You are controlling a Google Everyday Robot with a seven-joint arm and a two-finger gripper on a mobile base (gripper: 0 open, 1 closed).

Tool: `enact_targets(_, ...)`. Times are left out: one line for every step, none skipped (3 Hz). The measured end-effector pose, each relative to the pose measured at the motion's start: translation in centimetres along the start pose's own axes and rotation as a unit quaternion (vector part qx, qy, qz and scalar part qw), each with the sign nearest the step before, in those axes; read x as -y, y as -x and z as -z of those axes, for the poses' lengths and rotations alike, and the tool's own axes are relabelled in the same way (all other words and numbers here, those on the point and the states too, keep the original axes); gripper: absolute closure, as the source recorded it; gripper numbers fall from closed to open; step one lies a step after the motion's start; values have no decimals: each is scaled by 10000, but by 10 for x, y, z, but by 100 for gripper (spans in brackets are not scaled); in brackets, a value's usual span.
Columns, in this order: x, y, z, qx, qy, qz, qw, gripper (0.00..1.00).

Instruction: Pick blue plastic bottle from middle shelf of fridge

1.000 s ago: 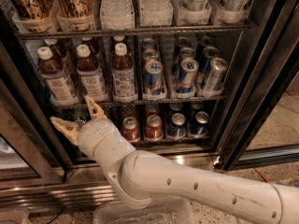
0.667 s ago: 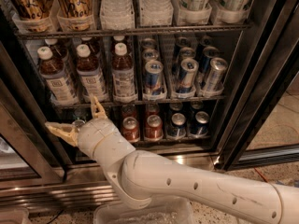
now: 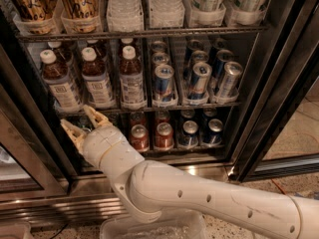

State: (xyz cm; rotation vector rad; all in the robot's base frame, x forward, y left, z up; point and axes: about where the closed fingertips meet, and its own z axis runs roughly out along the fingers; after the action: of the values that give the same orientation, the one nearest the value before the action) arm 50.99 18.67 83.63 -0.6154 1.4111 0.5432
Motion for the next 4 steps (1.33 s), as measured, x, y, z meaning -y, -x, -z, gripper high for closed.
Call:
enact_targets(-2,0,-1,-6,38,27,10000,31)
enact_targets(-3,0,-2,-13,63,45,10000,15)
enact_targets(-4,0,-3,-15,81,53,10000,22)
enact_targets(-5,0,-4,-16,91,56,9999,38)
